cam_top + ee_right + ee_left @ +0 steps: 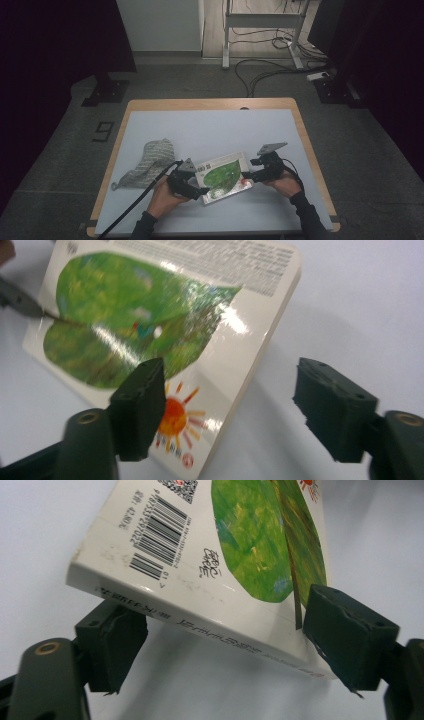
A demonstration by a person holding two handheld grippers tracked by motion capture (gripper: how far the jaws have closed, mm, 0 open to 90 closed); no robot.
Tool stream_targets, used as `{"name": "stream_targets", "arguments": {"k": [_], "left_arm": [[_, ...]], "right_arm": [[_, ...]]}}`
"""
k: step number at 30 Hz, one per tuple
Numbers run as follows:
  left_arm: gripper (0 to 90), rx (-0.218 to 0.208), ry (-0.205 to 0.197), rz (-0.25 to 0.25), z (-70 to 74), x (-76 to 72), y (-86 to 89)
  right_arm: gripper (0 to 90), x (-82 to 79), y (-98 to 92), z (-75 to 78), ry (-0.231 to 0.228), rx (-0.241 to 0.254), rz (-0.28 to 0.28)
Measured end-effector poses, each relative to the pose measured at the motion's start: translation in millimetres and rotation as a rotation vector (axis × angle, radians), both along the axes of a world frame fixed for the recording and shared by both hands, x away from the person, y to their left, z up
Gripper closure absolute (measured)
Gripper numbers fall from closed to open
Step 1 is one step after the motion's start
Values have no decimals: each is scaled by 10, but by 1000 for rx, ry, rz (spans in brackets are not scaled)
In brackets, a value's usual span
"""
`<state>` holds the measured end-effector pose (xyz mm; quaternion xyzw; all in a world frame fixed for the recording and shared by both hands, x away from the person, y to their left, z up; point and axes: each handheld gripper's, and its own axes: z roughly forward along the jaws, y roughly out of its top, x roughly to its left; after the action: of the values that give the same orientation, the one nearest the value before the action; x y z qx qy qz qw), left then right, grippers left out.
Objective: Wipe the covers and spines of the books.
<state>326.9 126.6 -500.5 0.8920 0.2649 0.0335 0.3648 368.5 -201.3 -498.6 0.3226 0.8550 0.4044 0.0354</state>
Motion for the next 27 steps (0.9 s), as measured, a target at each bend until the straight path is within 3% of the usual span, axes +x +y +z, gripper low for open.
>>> {"name": "stream_targets", "arguments": {"k": [4,9,17,27], "left_arm": [[232,-8,0,3,28,11,10],[271,-6,-6,7,71,24,1],[368,-16,-2,11,160,43,23],[512,-23,-27,17,329,56,98]], "right_arm": [[238,119,44,-26,55,46,3],[384,179,97,-9,78,75,25],[433,139,127,72,62,44,18],[517,115,106,185,9,69,3]]}}
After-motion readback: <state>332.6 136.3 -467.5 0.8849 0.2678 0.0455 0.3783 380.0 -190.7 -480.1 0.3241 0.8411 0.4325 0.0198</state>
